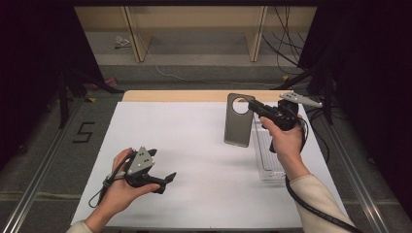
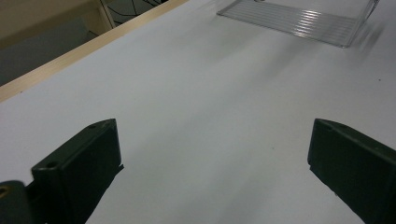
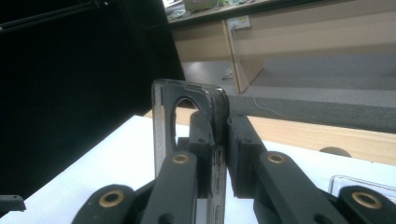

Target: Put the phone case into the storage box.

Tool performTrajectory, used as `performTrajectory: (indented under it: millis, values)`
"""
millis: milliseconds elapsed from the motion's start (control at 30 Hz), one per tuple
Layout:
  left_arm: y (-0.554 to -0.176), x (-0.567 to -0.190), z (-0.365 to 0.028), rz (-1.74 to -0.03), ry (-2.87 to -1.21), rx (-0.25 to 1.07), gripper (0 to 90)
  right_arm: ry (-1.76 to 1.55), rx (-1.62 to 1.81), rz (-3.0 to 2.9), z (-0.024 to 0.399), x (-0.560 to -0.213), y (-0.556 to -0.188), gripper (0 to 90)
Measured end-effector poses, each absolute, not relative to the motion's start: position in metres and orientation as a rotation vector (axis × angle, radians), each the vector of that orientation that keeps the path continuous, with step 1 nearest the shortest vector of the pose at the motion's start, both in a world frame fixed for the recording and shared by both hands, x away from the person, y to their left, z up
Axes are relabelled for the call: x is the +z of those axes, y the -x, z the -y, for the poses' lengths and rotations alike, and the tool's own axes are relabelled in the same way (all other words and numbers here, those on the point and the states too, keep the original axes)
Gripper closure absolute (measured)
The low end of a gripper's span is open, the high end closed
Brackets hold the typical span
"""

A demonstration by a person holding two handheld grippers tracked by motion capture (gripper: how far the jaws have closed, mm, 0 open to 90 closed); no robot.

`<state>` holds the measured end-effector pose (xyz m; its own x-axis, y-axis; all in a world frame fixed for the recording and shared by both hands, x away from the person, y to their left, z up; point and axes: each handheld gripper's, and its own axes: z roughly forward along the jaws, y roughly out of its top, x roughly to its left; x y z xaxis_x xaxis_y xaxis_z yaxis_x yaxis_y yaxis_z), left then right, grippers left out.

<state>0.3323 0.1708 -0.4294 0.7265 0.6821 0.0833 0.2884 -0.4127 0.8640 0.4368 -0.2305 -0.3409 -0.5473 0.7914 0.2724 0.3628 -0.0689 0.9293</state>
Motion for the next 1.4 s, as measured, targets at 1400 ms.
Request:
performTrajectory:
  millis: [1400]
  values:
    - [-0.332,-0.429,-0.171,-0.737,-2.0,0.542,2.3,-1.245,1.622,-1.805,0.247,-0.335,-0.438,81.8]
